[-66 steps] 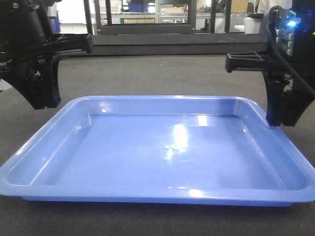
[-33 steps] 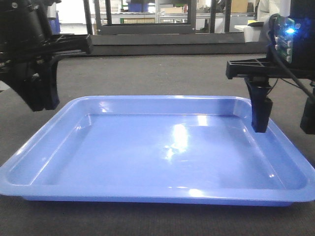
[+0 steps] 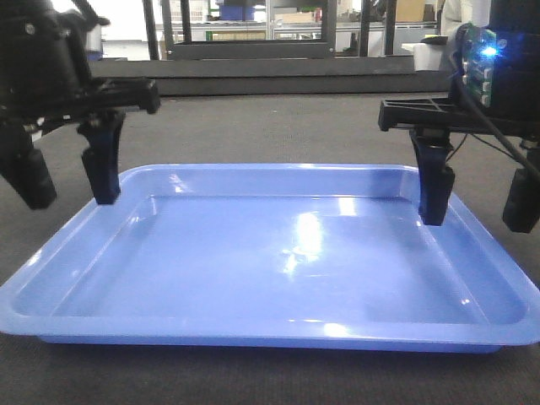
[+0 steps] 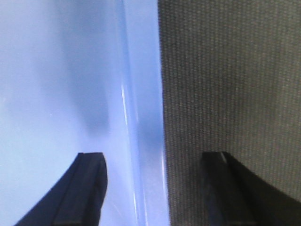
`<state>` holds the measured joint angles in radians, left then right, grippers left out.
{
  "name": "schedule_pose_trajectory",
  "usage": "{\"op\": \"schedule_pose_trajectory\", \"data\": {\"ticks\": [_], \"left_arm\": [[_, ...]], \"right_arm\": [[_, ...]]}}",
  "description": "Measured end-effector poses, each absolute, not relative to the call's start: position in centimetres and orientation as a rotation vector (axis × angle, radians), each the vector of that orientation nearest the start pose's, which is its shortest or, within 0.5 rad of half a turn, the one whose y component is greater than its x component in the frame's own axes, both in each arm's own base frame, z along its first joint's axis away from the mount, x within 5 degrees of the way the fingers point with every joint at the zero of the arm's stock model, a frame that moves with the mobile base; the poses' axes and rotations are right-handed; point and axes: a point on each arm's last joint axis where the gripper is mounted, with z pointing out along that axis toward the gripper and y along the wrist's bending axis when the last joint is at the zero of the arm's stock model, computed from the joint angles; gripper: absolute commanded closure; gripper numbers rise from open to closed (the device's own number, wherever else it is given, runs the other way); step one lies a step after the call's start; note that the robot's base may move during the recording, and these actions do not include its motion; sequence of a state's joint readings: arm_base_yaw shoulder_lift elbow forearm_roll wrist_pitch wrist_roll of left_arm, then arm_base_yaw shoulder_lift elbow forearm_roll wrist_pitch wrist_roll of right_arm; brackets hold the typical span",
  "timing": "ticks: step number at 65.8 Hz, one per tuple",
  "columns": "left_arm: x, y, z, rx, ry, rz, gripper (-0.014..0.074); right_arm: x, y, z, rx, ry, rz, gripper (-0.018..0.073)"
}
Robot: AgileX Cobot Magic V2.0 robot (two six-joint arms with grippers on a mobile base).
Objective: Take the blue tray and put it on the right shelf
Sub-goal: 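Lower both open grippers over the opposite side rims of the blue tray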
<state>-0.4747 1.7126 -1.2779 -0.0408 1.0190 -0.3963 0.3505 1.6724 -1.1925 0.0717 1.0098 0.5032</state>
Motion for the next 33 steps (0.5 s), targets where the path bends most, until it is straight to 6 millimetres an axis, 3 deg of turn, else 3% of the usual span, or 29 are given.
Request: {"op": "schedule_pose_trajectory", "data": {"ticks": [12, 33], "left_arm": [[30.7, -16.0, 22.6, 0.096, 3.013, -0.201, 0.0311], [31.5, -14.8, 22.4, 0.094, 2.996, -0.154, 0.0311]], "right_arm": [[30.1, 11.6, 23.5, 0.28, 2.994, 0.196, 0.0039], [29.6, 11.4, 21.9, 0.287, 2.985, 0.197, 0.0039]]}}
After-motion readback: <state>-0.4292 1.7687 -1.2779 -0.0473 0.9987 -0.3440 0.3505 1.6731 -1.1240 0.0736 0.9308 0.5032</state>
